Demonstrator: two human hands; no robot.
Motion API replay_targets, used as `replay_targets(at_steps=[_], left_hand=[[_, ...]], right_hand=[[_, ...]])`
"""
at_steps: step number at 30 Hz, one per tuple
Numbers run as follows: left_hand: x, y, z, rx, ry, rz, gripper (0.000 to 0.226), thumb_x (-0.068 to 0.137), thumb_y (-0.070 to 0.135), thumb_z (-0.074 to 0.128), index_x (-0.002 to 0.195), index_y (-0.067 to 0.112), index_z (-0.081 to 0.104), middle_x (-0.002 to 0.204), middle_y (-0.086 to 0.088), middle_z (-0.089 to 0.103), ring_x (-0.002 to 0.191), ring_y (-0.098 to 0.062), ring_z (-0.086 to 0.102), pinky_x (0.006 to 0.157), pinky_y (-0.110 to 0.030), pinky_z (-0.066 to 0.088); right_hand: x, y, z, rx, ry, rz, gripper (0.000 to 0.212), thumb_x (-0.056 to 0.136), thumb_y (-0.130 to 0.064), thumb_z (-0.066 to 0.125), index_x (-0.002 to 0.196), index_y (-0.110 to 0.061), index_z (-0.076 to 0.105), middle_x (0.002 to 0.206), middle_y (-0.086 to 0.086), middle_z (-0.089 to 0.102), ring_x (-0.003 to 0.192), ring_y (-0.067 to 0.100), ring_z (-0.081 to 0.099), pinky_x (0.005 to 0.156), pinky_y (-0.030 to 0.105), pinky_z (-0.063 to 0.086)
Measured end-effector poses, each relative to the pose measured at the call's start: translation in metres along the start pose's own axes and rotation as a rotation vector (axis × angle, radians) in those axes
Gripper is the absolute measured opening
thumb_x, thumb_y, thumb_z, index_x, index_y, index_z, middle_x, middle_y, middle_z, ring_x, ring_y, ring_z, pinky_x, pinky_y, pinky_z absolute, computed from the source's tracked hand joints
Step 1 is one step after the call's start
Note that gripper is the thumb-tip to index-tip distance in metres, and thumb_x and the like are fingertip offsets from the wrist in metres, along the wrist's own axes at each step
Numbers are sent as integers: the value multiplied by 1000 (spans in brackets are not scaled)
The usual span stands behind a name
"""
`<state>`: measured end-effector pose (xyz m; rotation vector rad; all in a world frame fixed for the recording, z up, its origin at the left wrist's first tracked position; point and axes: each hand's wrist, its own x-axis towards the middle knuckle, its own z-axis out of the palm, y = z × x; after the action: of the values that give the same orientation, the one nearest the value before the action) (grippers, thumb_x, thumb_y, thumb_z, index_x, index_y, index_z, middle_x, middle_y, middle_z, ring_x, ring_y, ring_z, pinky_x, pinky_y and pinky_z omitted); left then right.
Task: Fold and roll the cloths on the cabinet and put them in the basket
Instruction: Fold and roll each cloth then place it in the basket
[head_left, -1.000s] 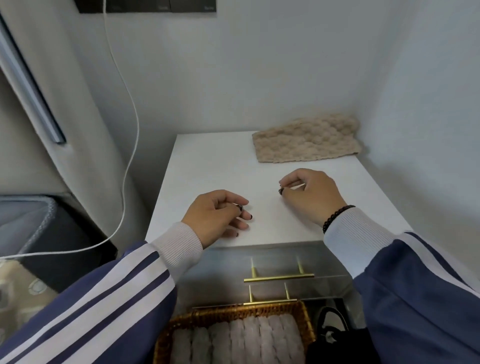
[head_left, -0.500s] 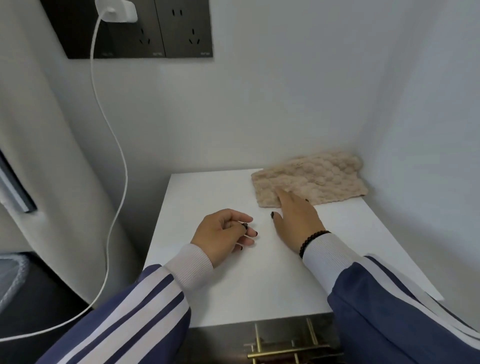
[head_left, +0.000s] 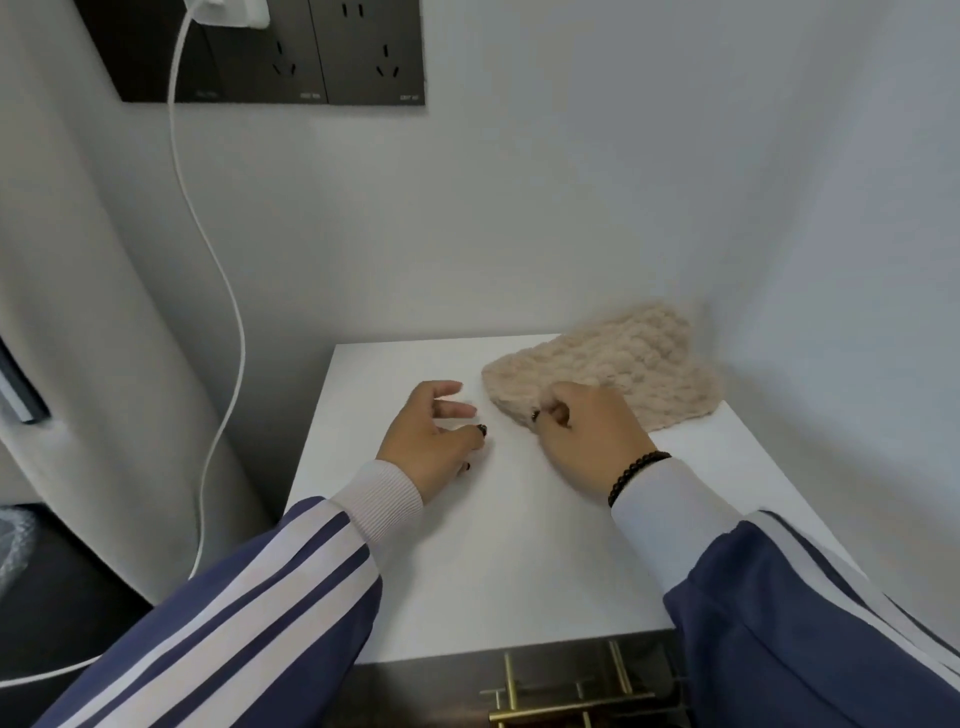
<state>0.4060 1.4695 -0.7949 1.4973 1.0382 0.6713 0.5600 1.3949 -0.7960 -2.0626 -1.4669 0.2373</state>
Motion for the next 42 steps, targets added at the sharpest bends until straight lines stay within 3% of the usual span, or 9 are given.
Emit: replay_targets(at_steps=[5, 9, 12, 18, 22, 28, 34, 38, 42], left_hand=[[-8, 1, 9, 53, 20, 123, 69, 78, 11, 73, 137, 28, 41, 123, 2, 46, 91, -14, 58, 90, -33, 51], [-23, 3, 15, 162, 3, 237, 38, 81, 15, 70, 117, 24, 61, 104, 4, 56, 82, -3, 55, 70, -3, 41], [-39, -1, 17, 208, -26, 246, 19, 84, 26, 67, 103, 26, 64, 98, 5, 59, 78, -1, 52, 62, 1, 37], [-71, -13, 14, 392, -41, 405, 28, 79, 35, 74, 103, 30, 60, 99, 6, 56, 91, -9, 51, 78, -21, 41], [-84, -25, -3, 695, 96, 536, 11, 80, 21, 73, 85, 14, 65, 91, 0, 51, 90, -19, 50, 79, -30, 42], [-97, -18, -33, 499, 224, 484, 19, 85, 16, 66, 77, 30, 55, 109, 9, 57, 107, -12, 53, 93, -27, 42], [-102, -14, -45, 317, 213, 385, 19, 90, 8, 59, 82, 24, 54, 79, 9, 65, 75, 1, 63, 67, -11, 47], [-101, -8, -36, 45, -33, 388, 23, 84, 19, 70, 99, 26, 55, 86, 6, 61, 89, -4, 62, 79, -29, 51], [-116, -12, -2, 342, -375, 261, 95, 51, 58, 80, 133, 40, 36, 127, 18, 47, 116, 3, 45, 100, -21, 39]], right_hand=[[-14, -20, -20, 564, 3, 71, 30, 89, -6, 54, 61, -15, 50, 48, -13, 41, 43, 2, 37, 46, 14, 32], [-25, -29, -27, 652, 77, 165, 21, 91, -13, 52, 72, -17, 58, 66, -3, 52, 64, 12, 49, 62, 26, 40], [-36, -34, -31, 655, 163, 207, 16, 92, -16, 50, 80, -16, 61, 73, -5, 56, 72, 11, 52, 68, 27, 42], [-69, -39, -43, 717, 241, 257, 17, 94, -18, 49, 82, -20, 62, 80, 3, 59, 75, 19, 53, 69, 33, 44], [-86, -40, -62, 759, 258, 264, 20, 94, -19, 50, 82, -21, 66, 83, 7, 63, 79, 30, 60, 72, 41, 50], [-94, -34, -88, 894, 219, 289, 22, 89, -30, 61, 73, -15, 63, 75, 8, 64, 73, 24, 63, 70, 35, 50], [-108, -38, -121, 1127, 1, 296, 45, 74, -42, 65, 96, -3, 67, 87, 14, 74, 80, 26, 73, 57, 33, 57], [-108, -31, -131, 1158, 38, 259, 36, 70, -38, 69, 89, -7, 65, 83, 12, 73, 76, 24, 72, 60, 33, 57], [-100, -31, -114, 1040, 131, 273, 24, 73, -34, 72, 74, -14, 59, 62, -1, 66, 55, 13, 64, 51, 22, 51]])
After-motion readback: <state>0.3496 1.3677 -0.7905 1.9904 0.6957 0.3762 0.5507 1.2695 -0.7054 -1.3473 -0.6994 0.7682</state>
